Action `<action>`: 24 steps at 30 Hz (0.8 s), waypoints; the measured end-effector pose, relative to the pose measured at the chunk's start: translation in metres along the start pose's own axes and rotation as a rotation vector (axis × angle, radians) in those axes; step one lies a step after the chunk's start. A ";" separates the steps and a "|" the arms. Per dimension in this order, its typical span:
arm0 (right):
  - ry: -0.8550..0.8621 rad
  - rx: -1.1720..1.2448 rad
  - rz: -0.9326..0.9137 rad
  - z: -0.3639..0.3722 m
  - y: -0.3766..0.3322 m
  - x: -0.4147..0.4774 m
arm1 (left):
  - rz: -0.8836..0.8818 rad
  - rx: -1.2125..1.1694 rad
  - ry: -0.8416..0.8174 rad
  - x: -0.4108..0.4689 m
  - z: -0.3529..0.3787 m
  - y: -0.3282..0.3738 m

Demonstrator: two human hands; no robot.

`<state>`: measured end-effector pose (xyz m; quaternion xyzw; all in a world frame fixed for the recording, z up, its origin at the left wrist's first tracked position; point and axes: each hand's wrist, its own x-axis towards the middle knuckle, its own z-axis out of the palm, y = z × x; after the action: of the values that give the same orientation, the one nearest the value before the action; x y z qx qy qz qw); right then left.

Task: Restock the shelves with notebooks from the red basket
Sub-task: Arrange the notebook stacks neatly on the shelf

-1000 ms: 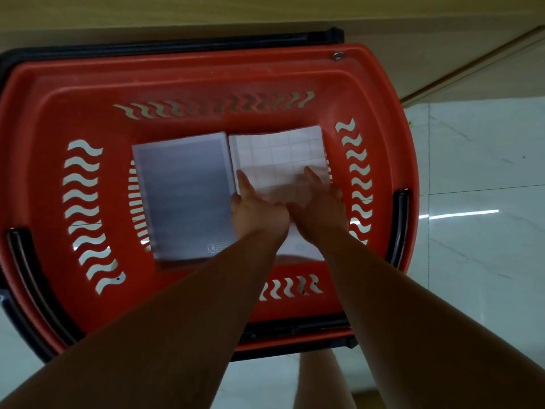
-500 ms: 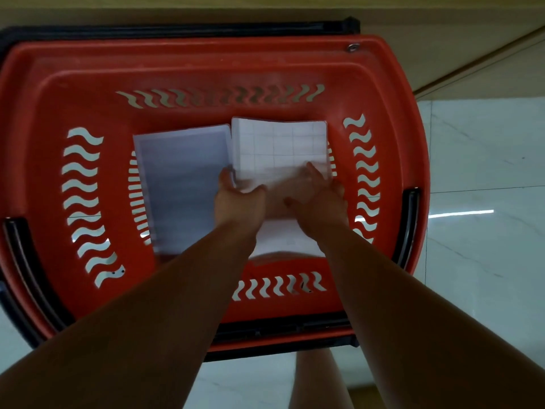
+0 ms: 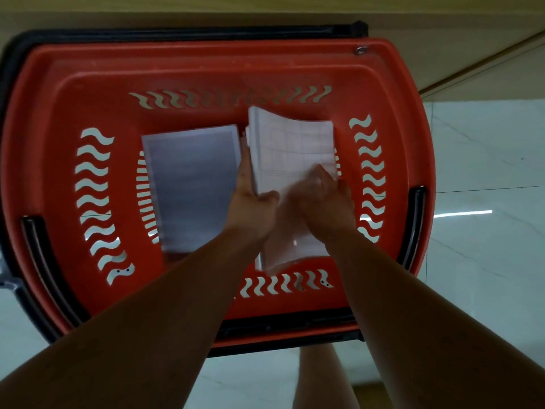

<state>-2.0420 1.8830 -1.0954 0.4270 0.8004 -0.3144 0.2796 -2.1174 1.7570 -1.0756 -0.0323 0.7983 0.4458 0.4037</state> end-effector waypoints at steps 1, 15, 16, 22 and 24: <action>-0.006 -0.023 -0.015 -0.001 -0.002 -0.001 | 0.009 -0.002 -0.006 -0.001 -0.003 0.004; -0.146 0.217 -0.073 0.048 -0.093 -0.042 | -0.138 -0.196 -0.019 -0.018 -0.159 -0.011; -0.139 0.165 -0.091 0.057 -0.100 -0.039 | -0.158 -0.105 0.022 -0.014 -0.160 -0.021; -0.084 0.192 -0.119 0.082 -0.102 -0.035 | -0.334 0.287 0.264 0.027 -0.144 -0.062; -0.091 0.225 -0.107 0.082 -0.100 -0.032 | -0.257 0.376 0.283 0.027 -0.140 -0.058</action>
<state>-2.0982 1.7627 -1.0990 0.3977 0.7681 -0.4357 0.2491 -2.1982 1.6269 -1.0953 -0.1196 0.9050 0.2257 0.3401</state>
